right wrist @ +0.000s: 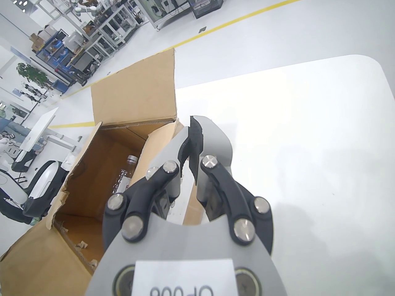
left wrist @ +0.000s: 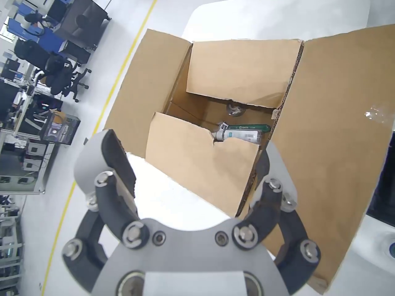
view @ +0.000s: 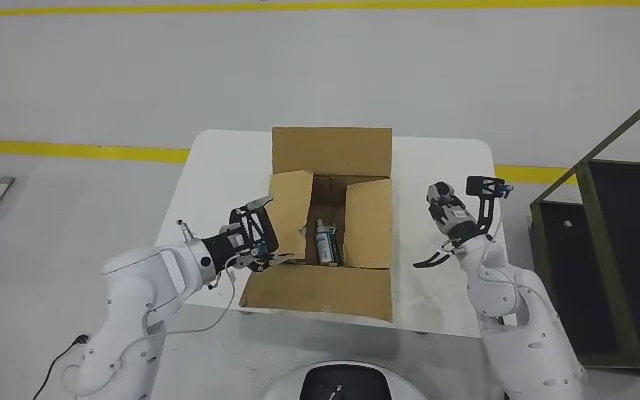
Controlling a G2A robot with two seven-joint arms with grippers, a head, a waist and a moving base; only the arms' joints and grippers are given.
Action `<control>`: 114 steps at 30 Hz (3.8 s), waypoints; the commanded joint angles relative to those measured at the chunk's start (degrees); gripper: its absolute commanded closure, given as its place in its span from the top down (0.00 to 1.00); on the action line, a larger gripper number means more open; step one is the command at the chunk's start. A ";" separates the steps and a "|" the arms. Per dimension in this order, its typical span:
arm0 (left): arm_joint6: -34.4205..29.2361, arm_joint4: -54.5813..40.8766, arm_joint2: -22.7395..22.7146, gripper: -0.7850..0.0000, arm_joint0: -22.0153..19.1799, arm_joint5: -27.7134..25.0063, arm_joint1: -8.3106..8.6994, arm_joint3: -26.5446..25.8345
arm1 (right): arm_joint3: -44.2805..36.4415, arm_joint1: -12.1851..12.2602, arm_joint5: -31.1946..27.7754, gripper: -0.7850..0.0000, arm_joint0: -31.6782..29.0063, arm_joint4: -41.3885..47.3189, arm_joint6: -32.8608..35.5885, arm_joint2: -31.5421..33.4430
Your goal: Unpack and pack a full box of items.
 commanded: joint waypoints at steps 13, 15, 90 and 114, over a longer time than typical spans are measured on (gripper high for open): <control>32.41 32.52 1.52 1.00 7.34 0.00 14.31 -6.19 | 0.69 -0.07 0.06 0.00 0.35 0.20 -0.07 -0.59; 39.03 37.60 -2.07 1.00 9.85 0.00 17.39 -5.31 | 1.07 -0.09 0.06 0.00 0.67 0.28 -0.07 -0.75; 8.40 13.52 30.01 1.00 -14.07 35.44 15.54 14.85 | 6.19 -0.02 6.37 0.00 7.11 3.29 -0.18 2.01; 5.23 12.07 32.98 1.00 -18.25 35.93 11.82 21.70 | 60.22 -5.15 -1.89 0.00 43.80 27.87 4.07 -8.33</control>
